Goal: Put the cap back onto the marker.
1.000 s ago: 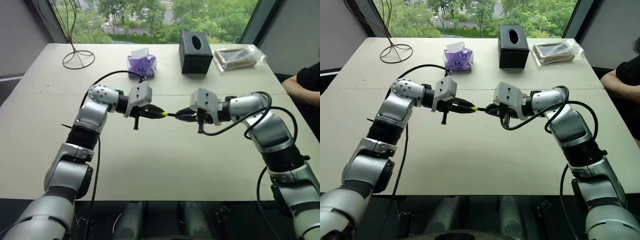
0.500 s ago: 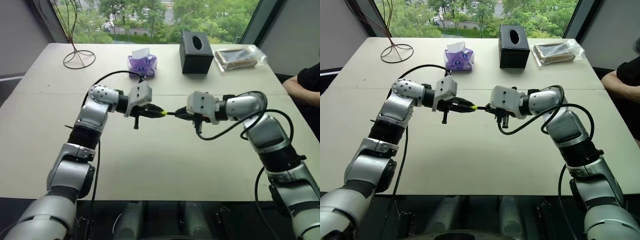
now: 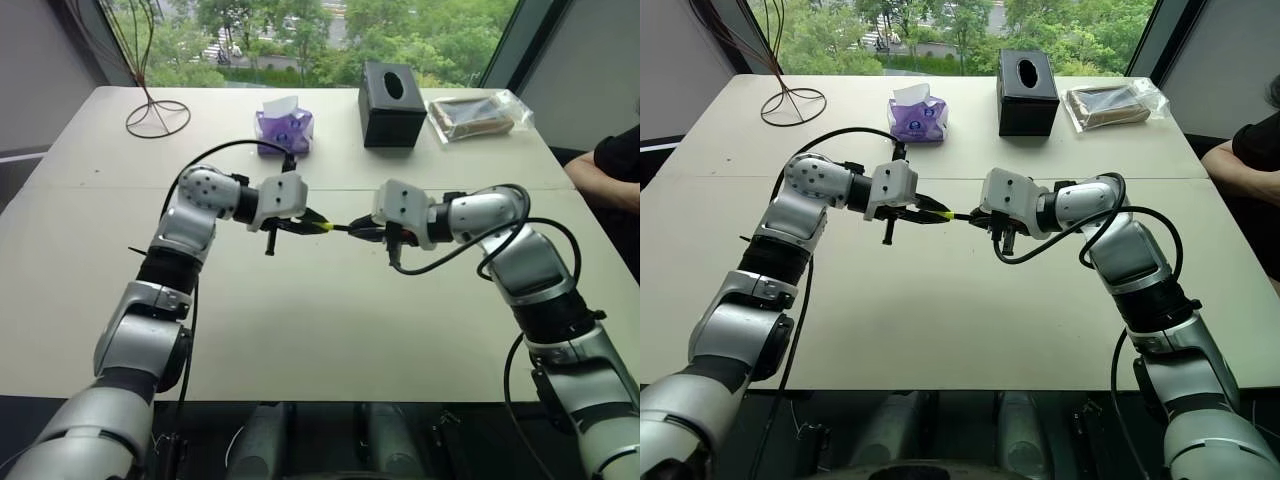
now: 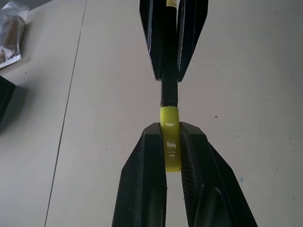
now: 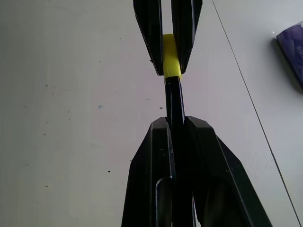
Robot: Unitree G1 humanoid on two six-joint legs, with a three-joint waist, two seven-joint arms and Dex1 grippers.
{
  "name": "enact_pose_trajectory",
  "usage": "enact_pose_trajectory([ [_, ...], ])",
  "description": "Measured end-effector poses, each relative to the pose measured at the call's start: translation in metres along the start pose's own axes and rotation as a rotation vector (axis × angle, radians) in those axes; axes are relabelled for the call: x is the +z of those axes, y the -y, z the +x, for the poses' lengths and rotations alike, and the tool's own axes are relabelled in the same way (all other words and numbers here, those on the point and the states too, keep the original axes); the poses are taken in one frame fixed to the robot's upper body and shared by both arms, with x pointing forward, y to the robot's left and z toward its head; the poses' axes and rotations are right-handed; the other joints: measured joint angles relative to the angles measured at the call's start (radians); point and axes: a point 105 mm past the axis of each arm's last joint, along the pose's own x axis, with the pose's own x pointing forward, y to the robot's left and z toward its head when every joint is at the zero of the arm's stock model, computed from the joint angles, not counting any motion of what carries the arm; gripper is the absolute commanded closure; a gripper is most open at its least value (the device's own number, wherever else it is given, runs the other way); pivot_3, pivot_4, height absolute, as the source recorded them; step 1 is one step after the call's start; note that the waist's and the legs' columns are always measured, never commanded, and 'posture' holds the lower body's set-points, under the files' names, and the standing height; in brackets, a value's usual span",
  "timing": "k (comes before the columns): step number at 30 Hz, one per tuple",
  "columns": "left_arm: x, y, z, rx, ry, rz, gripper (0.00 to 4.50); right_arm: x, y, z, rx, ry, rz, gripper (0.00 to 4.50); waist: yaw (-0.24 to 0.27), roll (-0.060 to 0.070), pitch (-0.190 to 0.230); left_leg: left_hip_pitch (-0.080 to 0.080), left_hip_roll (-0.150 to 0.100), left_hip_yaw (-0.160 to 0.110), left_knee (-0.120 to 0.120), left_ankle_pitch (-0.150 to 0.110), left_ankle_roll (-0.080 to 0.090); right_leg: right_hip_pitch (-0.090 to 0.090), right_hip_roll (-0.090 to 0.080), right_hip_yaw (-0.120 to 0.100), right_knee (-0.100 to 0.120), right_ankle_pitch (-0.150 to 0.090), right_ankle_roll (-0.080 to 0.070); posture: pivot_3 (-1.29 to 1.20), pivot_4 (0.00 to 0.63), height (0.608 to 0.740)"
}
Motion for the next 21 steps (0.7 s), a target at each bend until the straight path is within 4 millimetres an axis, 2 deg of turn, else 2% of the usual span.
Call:
enact_pose_trajectory([
  [21, 0.0002, -0.0010, 0.0051, 0.001, -0.025, 0.029, 4.43, -0.0040, 0.0000, 0.0001, 0.003, 0.003, 0.107, 4.50, 0.000, 0.000, 0.000, 0.000, 0.000, 0.000, 0.000, 0.000, 0.000, 0.000, 0.000, 0.000, 0.001, 0.000, 0.000, 0.00, 0.150, 0.740],
])
